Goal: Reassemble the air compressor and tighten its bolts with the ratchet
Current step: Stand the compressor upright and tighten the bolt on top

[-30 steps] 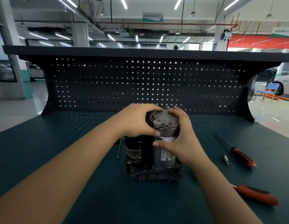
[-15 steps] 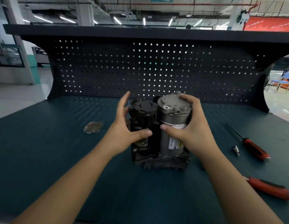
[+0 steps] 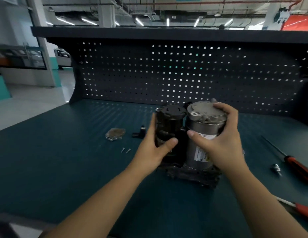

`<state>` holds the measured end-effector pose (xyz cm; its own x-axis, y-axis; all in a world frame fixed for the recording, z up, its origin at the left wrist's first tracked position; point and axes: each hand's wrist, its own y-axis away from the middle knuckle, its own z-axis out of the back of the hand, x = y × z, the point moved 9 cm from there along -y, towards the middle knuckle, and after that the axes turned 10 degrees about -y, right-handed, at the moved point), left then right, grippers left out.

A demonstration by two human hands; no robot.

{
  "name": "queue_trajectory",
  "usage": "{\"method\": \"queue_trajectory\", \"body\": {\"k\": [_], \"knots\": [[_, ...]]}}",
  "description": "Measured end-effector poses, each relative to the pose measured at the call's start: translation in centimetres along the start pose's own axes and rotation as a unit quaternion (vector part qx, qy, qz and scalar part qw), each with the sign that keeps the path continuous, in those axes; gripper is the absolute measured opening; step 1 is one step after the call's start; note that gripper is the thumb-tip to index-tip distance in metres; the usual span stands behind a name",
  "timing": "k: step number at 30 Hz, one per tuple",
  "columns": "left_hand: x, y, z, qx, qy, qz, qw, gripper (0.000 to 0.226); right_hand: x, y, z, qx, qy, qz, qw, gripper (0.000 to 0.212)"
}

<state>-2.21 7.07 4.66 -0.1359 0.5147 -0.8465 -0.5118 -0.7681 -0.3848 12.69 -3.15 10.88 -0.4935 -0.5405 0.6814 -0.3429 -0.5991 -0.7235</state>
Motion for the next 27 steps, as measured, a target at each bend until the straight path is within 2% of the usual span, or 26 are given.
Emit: {"method": "queue_trajectory", "body": {"k": [2,4,6,11,15,18,20,22,27], "knots": [[2.4,2.4,-0.3,-0.004,-0.041,0.038,0.998,0.063,-0.3,0.0,0.5,-0.017,-0.009,-0.011,1.000,0.071],[4.8,4.2,-0.2,0.024,-0.152,0.068,0.986,0.024,-1.0,-0.3,1.5,-0.044,-0.017,-0.030,0.998,0.068],[7.1,4.9,0.8,0.046,-0.227,0.093,0.968,0.013,-1.8,-0.8,2.6,-0.059,-0.021,-0.041,0.997,0.065],[8.7,2.9,3.0,0.012,-0.315,0.095,0.944,0.013,-3.4,-2.0,4.0,-0.068,-0.039,-0.069,0.995,0.065],[8.4,-1.9,3.5,-0.044,-0.410,0.088,0.907,0.026,-3.8,-2.3,3.9,-0.057,-0.048,-0.071,0.995,0.064],[9.7,-4.5,2.0,-0.001,-0.494,0.115,0.862,0.039,-3.9,-2.4,3.9,-0.054,-0.052,-0.062,0.995,0.063],[10.4,-5.2,1.2,0.010,-0.518,0.117,0.847,0.029,-4.1,-2.4,4.0,-0.051,-0.058,-0.065,0.995,0.062],[10.7,-5.4,1.2,-0.001,-0.518,0.117,0.847,0.018,-4.2,-2.5,4.0,-0.047,-0.061,-0.068,0.995,0.062],[9.0,-5.5,4.2,-0.081,-0.463,0.111,0.876,0.024,-4.6,-2.7,4.1,-0.041,-0.050,-0.072,0.995,0.062]]}}
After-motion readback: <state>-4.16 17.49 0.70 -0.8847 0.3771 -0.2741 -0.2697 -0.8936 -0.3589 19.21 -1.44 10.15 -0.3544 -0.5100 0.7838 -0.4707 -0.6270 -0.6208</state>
